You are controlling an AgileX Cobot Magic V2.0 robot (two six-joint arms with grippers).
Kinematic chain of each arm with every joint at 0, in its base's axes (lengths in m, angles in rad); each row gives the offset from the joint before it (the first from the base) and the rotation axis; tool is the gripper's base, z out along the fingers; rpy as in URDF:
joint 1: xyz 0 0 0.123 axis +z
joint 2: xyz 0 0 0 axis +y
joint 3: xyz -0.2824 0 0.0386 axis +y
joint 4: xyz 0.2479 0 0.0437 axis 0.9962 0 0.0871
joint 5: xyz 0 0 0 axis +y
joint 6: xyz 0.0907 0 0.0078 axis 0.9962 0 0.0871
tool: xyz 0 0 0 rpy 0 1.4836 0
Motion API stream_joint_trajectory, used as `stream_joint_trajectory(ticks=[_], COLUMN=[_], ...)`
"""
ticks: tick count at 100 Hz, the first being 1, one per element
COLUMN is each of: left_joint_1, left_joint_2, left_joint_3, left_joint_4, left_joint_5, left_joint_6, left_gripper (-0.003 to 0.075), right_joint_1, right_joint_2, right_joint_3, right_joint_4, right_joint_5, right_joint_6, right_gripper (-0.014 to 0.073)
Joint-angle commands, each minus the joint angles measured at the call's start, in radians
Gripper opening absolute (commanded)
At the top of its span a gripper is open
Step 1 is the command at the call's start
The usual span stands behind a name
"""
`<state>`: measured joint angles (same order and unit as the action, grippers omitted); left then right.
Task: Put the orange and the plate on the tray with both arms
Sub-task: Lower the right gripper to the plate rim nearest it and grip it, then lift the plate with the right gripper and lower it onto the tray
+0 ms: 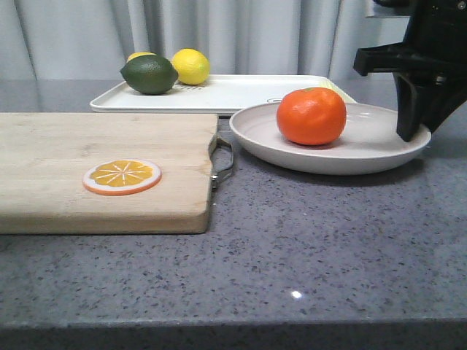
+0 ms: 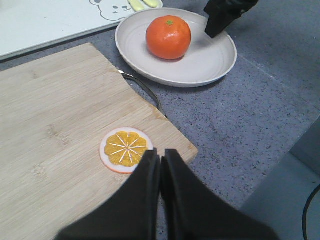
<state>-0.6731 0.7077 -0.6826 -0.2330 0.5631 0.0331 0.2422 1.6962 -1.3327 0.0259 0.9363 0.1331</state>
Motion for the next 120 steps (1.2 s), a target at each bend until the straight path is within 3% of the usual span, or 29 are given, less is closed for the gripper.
stream_joint_trajectory(ticks=[1, 48, 81, 120], left_joint_1=[0.005, 0.005, 0.005, 0.005], left_joint_2=[-0.001, -0.001, -0.001, -0.001], left_joint_3=[-0.026, -0.026, -0.026, -0.026], left_joint_4=[-0.01, -0.01, -0.01, -0.01], left_joint_5=[-0.064, -0.064, -0.064, -0.064], left_joint_6=[-0.008, -0.008, -0.008, -0.008], left_gripper=[-0.002, -0.002, -0.002, -0.002], right_joint_1=[-0.001, -0.029, -0.036, -0.036], right_joint_2=[-0.039, -0.039, -0.075, -0.078], right_joint_3=[-0.031, -0.031, -0.059, -0.228], right_joint_4=[-0.003, -0.003, 0.048, 0.162], right_joint_5=[-0.027, -0.029, -0.059, -0.047], right_joint_6=[-0.003, 0.059, 0.067, 0.067], right_gripper=[0.0104, -0.006, -0.0059, -0.0059])
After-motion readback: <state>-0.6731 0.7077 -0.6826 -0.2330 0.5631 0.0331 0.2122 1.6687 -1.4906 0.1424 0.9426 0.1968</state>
